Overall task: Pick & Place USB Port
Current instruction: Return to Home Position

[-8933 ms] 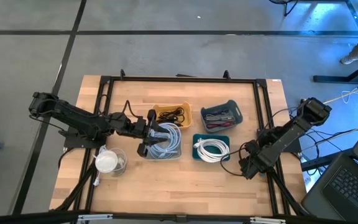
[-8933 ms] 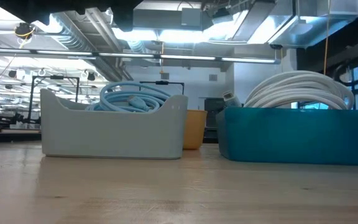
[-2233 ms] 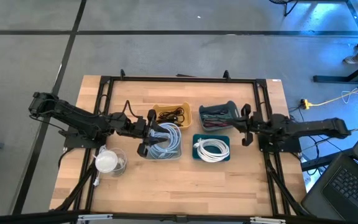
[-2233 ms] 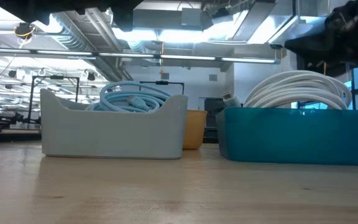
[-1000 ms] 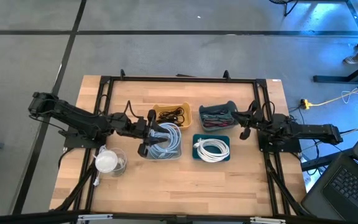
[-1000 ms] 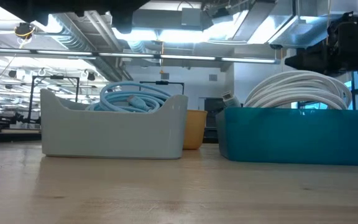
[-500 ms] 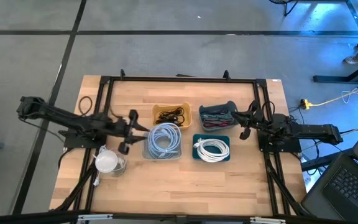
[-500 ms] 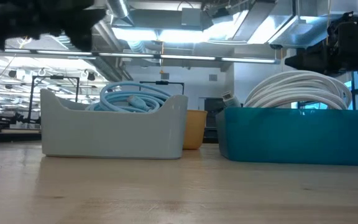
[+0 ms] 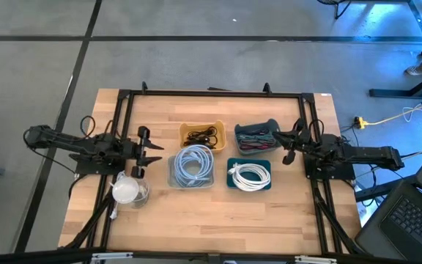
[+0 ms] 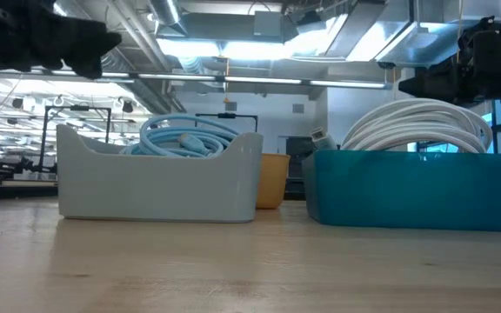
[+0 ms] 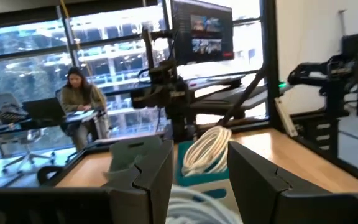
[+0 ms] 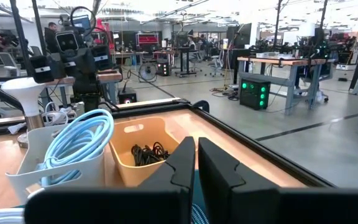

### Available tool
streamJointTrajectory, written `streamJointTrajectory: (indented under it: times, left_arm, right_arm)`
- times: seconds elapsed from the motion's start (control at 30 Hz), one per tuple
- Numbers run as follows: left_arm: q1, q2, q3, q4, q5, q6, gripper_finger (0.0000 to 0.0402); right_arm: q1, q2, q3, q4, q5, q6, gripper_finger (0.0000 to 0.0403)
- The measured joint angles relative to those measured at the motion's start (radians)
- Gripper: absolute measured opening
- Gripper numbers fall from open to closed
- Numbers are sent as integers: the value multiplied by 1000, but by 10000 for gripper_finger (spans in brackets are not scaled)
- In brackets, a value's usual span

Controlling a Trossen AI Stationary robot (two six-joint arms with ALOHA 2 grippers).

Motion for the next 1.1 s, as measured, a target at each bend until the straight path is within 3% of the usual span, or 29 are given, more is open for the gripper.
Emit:
streamJointTrajectory:
  times: [0.23, 0.43, 1.1]
  left_arm:
    - [67, -170, 0, -194, 8, -49, 141]
    - [124, -263, 1, -406, 96, -135, 141]
    - [144, -263, 1, -404, 97, -165, 141]
  right_arm:
    - [0, 0, 0, 0, 0, 0, 23]
    - [0, 0, 0, 0, 0, 0, 23]
    - [0, 0, 0, 0, 0, 0, 23]
